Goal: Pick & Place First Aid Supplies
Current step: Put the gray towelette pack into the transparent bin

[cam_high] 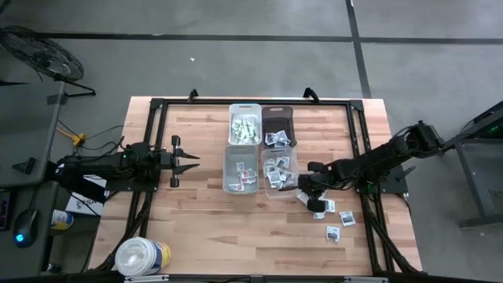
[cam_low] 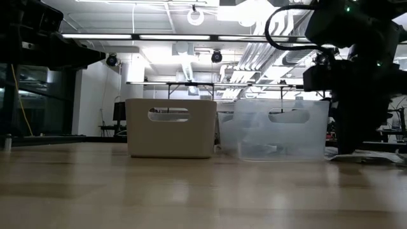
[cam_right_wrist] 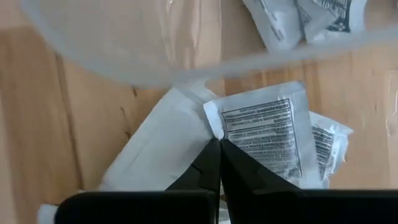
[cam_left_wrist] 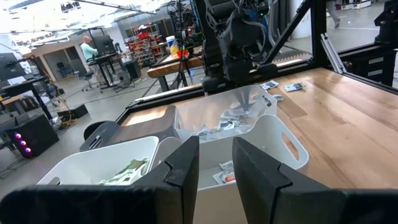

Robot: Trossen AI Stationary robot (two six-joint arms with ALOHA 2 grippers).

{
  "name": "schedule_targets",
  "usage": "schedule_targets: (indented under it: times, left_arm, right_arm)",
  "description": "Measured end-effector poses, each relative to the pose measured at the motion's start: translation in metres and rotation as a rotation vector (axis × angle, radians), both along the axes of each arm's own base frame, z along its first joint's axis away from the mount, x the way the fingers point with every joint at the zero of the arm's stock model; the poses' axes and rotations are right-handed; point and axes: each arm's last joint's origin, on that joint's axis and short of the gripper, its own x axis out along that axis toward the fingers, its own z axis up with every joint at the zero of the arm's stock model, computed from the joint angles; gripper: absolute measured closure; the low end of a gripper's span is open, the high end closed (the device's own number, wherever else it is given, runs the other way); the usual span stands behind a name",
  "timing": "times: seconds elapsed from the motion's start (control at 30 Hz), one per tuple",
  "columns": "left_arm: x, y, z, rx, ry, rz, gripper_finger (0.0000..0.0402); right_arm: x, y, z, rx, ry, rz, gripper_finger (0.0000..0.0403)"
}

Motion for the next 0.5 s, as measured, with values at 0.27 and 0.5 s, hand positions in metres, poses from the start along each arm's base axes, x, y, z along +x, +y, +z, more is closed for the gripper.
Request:
schedule_targets:
  times: [0.27,0.5]
  left_arm:
    - [0.000,0.000,0.000,0.000,0.000,0.000,0.0305]
    - [0.000,0.000,0.000,0.000,0.000,0.000,0.0305]
  right_arm:
    - [0.002,0.000,0.024,0.058,-0.063,-0.106,0.0403]
    - [-0.006,0.001,0.050,0.223,-0.059,-0.234,0.0403]
